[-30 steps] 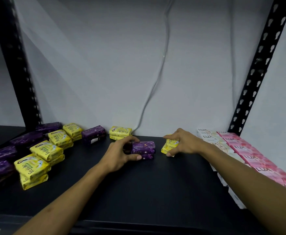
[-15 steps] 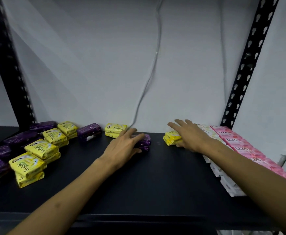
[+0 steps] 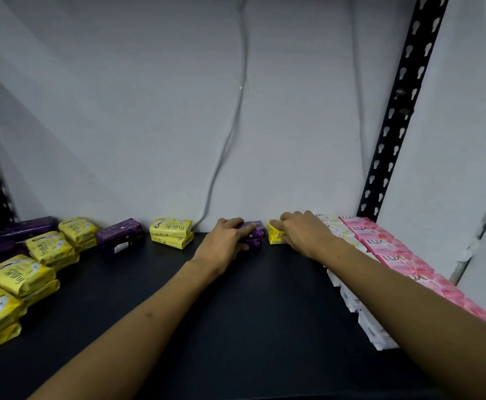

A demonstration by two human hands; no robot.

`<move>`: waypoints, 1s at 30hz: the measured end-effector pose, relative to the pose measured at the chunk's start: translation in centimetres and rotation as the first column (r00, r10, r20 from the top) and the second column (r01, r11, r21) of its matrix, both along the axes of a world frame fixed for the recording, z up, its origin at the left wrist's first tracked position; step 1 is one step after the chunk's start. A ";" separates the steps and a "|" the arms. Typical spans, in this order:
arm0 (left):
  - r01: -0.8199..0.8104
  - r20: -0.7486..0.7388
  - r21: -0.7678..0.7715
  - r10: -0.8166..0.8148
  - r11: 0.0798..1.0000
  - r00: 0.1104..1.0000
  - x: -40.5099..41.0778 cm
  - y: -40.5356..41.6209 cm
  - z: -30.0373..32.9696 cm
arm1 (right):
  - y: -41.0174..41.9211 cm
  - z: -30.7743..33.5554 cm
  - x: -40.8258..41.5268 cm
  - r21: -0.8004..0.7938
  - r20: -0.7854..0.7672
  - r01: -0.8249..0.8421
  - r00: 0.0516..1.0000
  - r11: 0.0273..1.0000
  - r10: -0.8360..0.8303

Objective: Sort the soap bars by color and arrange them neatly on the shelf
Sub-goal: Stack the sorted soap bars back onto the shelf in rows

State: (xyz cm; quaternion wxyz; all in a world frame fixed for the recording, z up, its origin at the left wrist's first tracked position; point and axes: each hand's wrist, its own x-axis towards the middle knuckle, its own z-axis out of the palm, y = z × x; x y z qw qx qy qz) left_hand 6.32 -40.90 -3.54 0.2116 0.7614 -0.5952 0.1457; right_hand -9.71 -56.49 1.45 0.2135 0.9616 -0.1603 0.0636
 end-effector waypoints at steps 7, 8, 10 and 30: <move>-0.025 0.024 -0.012 0.025 1.000 0.999 -0.6 -3.4 -0.2 | -2.3 -0.8 0.8 0.020 0.012 0.036 0.999 0.999 -0.036; -0.028 0.035 -0.014 0.028 1.000 0.999 -0.5 -3.6 -0.1 | -2.5 -0.8 0.9 0.035 0.010 0.030 1.000 0.999 -0.030; -0.030 0.041 -0.021 0.031 0.999 0.999 -0.5 -3.8 0.0 | -3.1 -0.7 1.0 0.056 -0.010 0.017 1.000 0.998 -0.016; -0.063 0.036 -0.113 0.068 0.992 0.997 -0.2 -4.0 -0.2 | -3.0 0.6 1.8 0.245 0.096 0.066 0.991 0.967 -0.092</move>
